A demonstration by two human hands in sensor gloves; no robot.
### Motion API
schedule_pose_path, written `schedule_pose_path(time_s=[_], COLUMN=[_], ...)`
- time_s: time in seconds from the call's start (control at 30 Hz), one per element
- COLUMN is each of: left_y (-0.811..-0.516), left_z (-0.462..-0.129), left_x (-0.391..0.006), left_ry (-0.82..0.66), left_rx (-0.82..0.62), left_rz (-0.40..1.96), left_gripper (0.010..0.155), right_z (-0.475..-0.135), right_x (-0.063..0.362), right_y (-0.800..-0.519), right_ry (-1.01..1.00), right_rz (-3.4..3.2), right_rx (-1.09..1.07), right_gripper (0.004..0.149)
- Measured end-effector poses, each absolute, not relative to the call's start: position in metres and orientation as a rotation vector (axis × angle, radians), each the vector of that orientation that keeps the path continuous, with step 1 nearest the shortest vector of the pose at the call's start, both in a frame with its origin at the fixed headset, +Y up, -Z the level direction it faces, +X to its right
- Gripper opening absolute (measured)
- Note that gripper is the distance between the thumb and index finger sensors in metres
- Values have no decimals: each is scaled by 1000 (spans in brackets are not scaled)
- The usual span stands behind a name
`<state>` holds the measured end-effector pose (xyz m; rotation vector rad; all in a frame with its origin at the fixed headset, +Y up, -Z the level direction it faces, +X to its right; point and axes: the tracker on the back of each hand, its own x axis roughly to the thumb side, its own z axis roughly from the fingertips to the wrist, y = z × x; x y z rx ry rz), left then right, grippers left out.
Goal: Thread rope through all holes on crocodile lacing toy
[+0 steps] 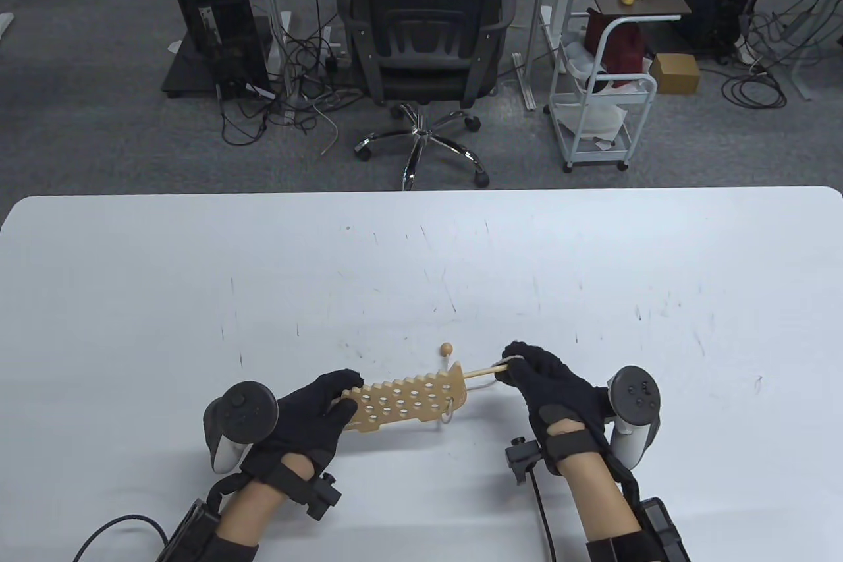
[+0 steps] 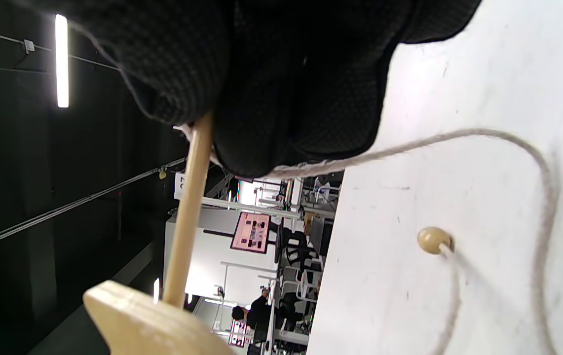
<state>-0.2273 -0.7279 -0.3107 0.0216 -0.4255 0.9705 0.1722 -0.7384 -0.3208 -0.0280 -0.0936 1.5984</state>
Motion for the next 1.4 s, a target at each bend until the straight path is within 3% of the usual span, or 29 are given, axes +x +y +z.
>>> schedule_pose_path(time_s=[0.5,1.13,1.4], left_y=[-725,-729,-729], left_z=[-310,-312,-313], left_x=[-226,-224,-226], left_ry=[-467,-490,-443], left_rx=[1,-77,-68], left_rz=[1055,1081,1073], left_gripper=[53,53,53], right_z=[-320,-318,-314], right_x=[149,137,127], right_y=[-743,-743,-739], right_ry=[112,116,145], right_rz=[1467,1473,1432], right_rx=[111,152,222], right_gripper=[38,37,48])
